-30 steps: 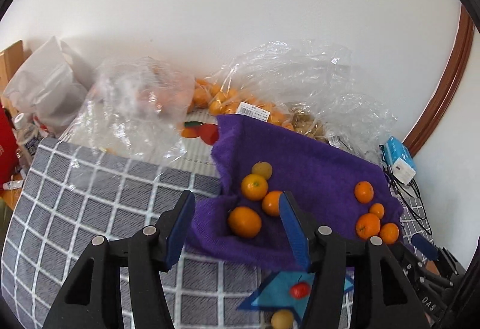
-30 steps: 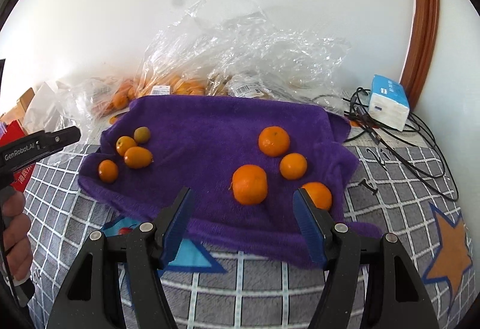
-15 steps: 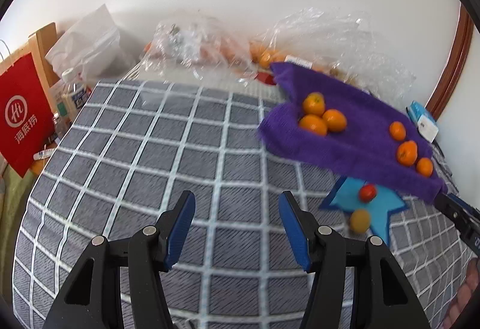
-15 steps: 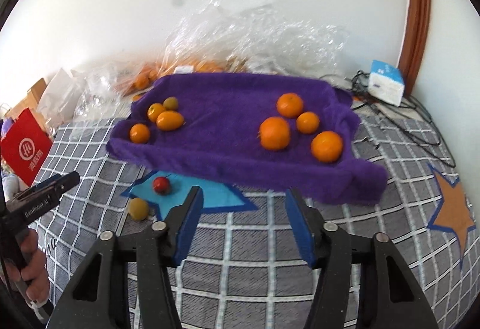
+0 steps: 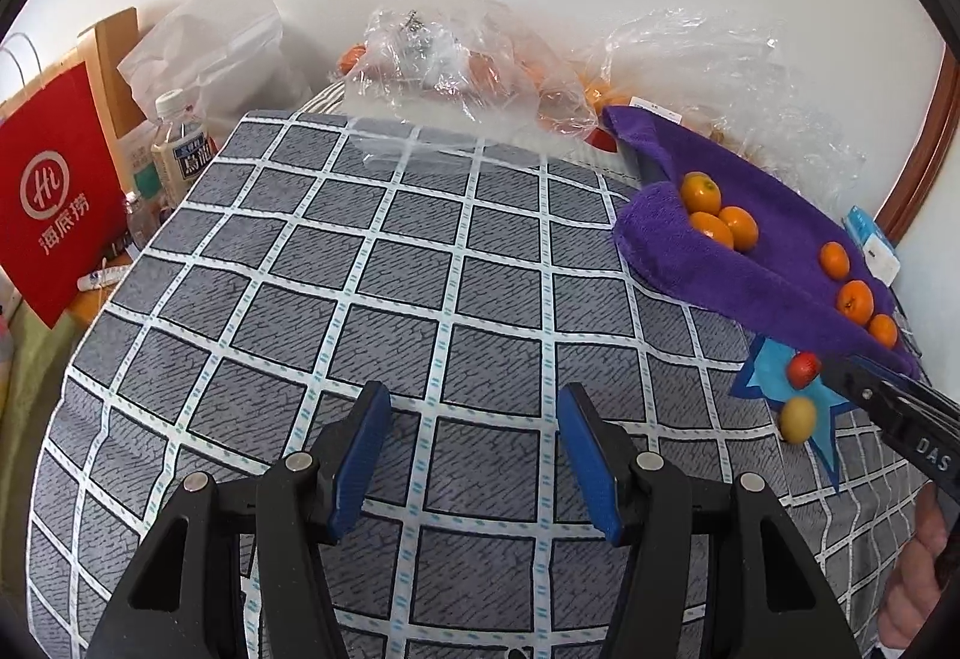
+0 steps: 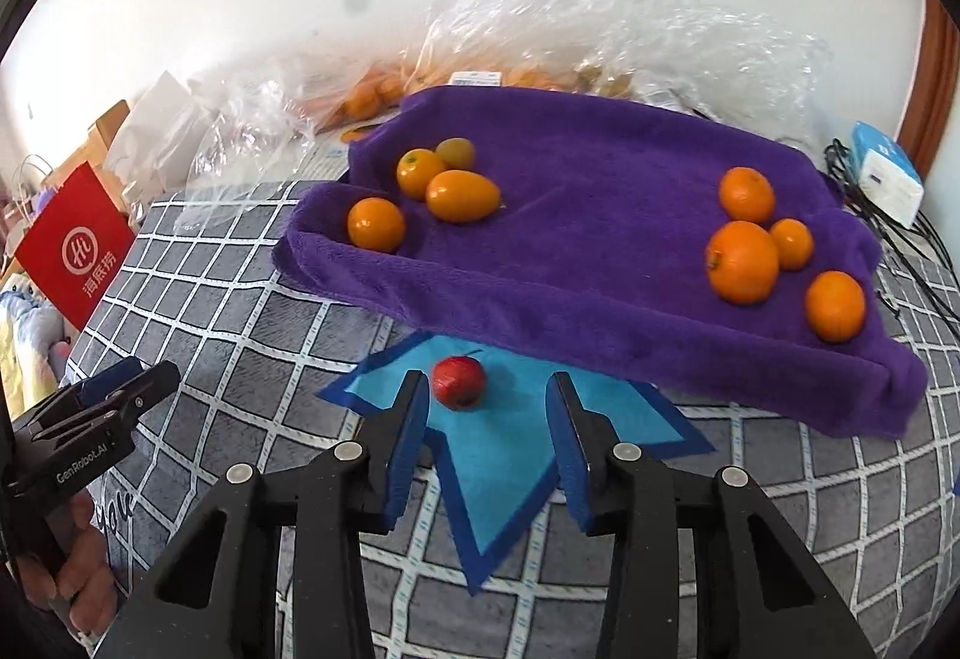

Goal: Organize fruits
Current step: 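Grasp the red fruit on the blue star mat with the right gripper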

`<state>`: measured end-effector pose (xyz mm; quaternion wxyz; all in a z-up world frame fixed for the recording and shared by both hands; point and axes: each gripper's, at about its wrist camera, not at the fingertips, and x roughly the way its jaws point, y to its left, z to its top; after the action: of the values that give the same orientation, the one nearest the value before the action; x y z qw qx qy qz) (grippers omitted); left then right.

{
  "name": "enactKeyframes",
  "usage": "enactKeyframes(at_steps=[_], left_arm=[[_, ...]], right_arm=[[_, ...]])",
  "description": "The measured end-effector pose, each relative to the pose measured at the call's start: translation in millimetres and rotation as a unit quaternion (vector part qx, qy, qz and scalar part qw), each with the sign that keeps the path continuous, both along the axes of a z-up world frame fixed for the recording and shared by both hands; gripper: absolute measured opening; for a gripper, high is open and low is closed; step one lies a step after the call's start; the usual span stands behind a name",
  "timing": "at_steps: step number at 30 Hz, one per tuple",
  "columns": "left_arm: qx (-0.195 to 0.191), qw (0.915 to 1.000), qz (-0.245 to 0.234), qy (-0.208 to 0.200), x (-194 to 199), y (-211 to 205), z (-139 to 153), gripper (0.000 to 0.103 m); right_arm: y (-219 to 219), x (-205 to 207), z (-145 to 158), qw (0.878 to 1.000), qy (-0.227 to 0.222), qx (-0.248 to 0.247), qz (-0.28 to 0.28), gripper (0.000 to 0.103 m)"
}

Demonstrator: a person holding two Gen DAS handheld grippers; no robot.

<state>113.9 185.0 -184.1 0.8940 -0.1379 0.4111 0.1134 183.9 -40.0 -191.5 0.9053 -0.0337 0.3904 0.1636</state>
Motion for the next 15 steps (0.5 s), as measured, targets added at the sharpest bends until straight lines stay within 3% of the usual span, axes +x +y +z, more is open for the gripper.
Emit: enactKeyframes(at_steps=[4,7,15], left_arm=[[-0.022,0.9995,0.019,-0.013,-7.0,7.5,1.1,0.056],[-0.038,0.9988,0.022,-0.019,-10.0,10.7,1.1,0.055],[-0.023,0.9992,0.026,-0.02,-12.3,6.4,2.5,0.056]], right_arm=[[10.5,10.6,-8.5,1.0,0.016,-0.006,0.01,0.04],[16.0,17.9,-16.5,1.0,0.022,-0.013,0.013,0.023],[-14.0,-1.7,-4.9,1.0,-0.009,0.001,0.004,0.022]])
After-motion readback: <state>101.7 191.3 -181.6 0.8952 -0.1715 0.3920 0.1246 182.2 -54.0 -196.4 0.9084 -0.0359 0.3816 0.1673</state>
